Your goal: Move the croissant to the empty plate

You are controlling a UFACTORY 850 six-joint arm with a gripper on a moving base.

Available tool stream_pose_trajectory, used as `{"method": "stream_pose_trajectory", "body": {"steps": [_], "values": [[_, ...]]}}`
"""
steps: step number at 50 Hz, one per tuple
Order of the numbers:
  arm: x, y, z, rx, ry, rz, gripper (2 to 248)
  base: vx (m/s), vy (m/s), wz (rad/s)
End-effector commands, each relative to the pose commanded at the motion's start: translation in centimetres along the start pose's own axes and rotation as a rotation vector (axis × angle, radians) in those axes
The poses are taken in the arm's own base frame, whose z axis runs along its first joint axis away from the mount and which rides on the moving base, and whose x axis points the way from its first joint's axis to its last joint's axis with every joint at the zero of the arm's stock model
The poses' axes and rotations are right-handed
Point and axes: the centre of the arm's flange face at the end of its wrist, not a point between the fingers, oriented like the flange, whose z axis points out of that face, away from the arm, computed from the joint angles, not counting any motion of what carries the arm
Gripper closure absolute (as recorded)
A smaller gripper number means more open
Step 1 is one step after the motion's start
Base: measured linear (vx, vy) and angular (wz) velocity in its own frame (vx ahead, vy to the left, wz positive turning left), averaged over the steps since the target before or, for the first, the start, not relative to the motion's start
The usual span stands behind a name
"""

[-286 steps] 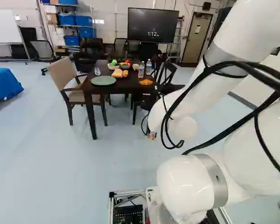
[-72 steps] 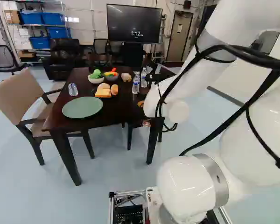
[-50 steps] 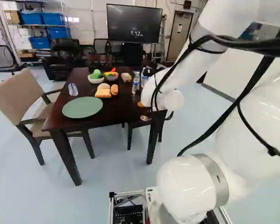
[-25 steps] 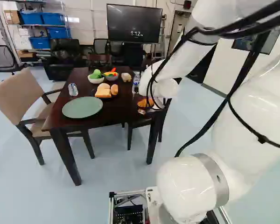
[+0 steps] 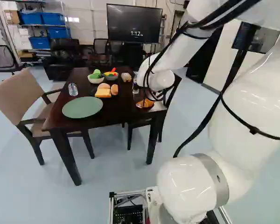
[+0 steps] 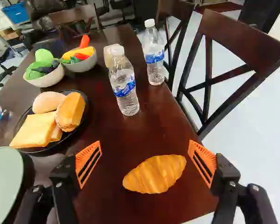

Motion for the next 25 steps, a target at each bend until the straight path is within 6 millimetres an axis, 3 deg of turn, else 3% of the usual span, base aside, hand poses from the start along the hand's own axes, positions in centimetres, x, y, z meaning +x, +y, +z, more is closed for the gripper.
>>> {"method": "stream_pose_trajectory", "body": {"steps": [25], "values": [[2.4, -0.2, 0.5, -0.007, -0.101, 0.057, 3, 0.000, 0.000, 0.000]]}}
